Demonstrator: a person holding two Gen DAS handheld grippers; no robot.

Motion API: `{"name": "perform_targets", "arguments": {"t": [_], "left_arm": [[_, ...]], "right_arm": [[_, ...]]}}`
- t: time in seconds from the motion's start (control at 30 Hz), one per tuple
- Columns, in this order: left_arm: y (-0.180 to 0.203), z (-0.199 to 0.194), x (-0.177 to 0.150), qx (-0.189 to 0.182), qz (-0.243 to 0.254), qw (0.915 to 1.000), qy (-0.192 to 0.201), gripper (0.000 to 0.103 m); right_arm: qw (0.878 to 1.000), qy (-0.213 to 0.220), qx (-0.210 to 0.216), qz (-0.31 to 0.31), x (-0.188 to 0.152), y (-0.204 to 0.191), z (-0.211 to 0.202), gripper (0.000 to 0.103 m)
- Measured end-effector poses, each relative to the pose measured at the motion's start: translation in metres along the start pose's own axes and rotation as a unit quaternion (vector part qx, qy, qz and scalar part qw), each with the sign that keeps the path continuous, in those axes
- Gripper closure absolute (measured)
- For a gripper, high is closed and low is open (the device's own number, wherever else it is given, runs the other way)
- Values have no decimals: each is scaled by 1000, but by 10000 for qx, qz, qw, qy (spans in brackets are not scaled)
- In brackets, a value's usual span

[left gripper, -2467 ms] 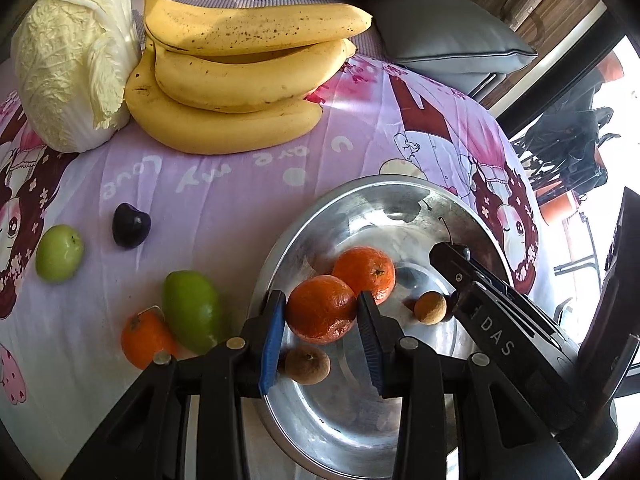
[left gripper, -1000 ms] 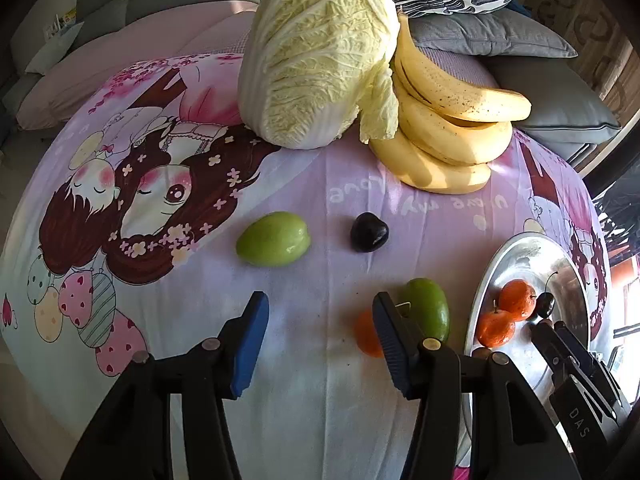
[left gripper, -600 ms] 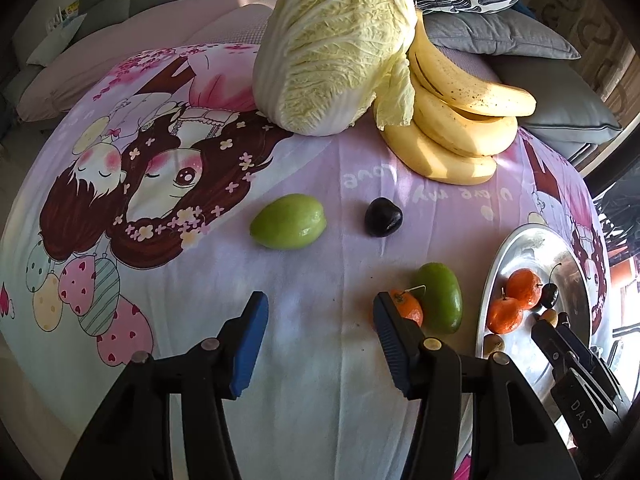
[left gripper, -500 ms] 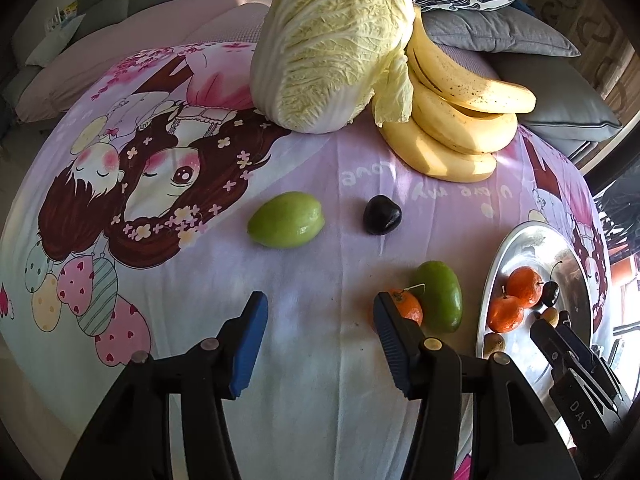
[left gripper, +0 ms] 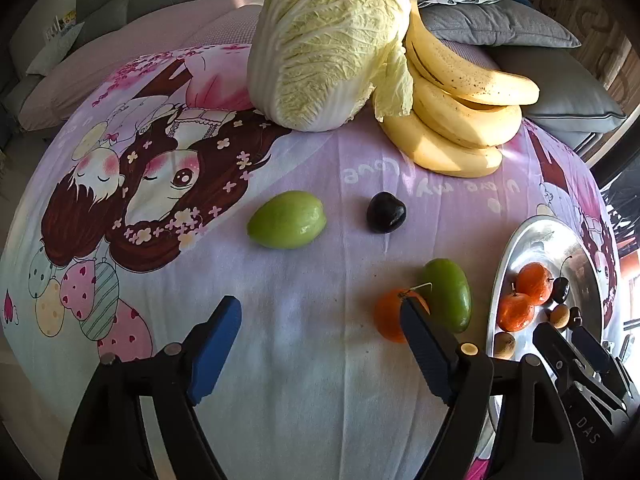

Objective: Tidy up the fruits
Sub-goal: 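Move both tools back toward the green lime and green mango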

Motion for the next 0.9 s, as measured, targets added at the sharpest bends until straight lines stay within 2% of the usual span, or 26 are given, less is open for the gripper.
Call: {"name": "perform_targets", "arguments": {"t": [0.27,0.43,0.53,0.9], "left_arm": [[0,1,0,15,14,10000,-10,20],[-1,1,0,37,0,10000,12,20],[-1,1,0,66,-7,10000,40,15],[-3,0,3,-12,-82,9999,73,15]], "right_arm": [[10000,60,22,-54,0,-2,-1,10],[9999,121,47,-85,1,-3,-3,2],[9998,161,65,-114,1,-5,-4,1],[9995,243,205,6,2,-4,-3,0]]}}
Point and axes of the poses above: each gripper's, at about its wrist camera, not at the fingertips, and z roughly the way its jaws point, y to its right, x to its top, the point moved 4 cm from there along z, roughly the way its jaws point, and after that the axes turned 2 degrees about x, right-handed, at the moved point
